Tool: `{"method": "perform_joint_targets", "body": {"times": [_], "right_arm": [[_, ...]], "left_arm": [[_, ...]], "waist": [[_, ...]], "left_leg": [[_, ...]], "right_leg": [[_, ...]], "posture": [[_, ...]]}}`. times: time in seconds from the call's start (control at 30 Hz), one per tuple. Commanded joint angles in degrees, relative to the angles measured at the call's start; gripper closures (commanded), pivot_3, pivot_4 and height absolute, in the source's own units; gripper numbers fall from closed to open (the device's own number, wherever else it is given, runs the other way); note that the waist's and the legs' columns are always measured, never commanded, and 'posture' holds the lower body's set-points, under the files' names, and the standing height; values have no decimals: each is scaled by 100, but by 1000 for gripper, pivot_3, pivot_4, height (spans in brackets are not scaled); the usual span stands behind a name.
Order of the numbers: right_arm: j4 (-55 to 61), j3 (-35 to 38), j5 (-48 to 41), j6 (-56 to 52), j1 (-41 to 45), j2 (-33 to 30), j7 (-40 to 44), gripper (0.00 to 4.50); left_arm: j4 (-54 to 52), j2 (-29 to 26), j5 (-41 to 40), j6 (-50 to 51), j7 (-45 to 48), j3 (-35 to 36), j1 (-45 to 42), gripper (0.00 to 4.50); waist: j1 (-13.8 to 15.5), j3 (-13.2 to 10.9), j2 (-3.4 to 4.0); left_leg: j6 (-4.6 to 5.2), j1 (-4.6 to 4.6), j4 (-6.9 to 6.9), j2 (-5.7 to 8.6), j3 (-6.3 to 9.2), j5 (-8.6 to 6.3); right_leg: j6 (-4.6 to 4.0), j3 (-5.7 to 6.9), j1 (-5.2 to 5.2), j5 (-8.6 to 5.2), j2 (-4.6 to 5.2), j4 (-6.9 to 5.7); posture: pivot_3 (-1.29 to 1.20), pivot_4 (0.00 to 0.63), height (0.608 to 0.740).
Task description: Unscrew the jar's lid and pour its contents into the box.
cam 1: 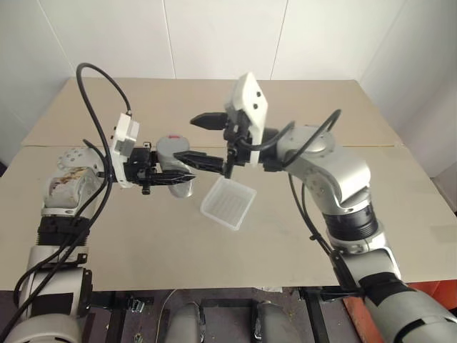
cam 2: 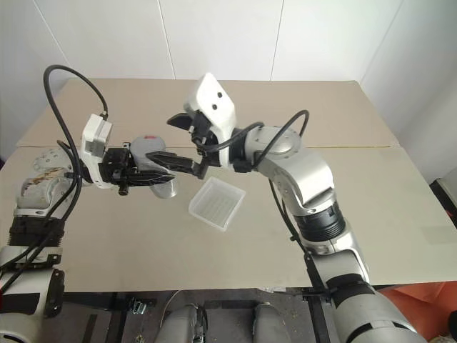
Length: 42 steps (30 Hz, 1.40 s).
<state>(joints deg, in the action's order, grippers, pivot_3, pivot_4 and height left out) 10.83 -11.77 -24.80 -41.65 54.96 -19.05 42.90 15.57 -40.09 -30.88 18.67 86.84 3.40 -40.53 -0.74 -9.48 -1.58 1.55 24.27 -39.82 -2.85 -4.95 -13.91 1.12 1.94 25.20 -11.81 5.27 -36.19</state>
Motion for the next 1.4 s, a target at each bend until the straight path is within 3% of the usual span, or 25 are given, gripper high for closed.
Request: {"method": "perform_joint_targets", "body": {"times": [0.03,0.37,0.6,0.77,1.4], "right_arm": [[154,226,-16,-25,-39,-149,-12,22],[788,252,-641,-231,17,85,97,22],[169,-405,138,-34,347,665,-456,22],[-250,-415,432,43,541,832,-585,22],[478,173,-155,131,-129,-164,235,22]], "left_arm": [[-222,-101,-151,-57,88,200,-71,2566],[-237,68,-138,-60,-28,97,-100,2566],[-214,230,-120,-55,-13,37,-217,2566],[-244,244,-125,-44,-6,43,-207,2566],[-359,20,-199,5,51,133,-58,2566]], "waist": [[6,0,0],[-8,0,0],[-8,0,0],[6,0,0],[1,0,0]], "left_leg": [[0,0,0,0,0,0],[0,0,1,-1,0,0],[-1,-1,-1,-1,1,1],[0,3,0,1,1,0],[0,2,0,0,3,0]], "right_leg": [[0,1,0,0,0,0],[0,0,1,0,-1,0],[0,1,1,0,-1,-3],[0,2,0,0,0,-3],[0,3,0,0,0,1]], "posture": [[0,150,740],[0,150,740],[0,150,740],[0,150,740],[0,150,740]]}}
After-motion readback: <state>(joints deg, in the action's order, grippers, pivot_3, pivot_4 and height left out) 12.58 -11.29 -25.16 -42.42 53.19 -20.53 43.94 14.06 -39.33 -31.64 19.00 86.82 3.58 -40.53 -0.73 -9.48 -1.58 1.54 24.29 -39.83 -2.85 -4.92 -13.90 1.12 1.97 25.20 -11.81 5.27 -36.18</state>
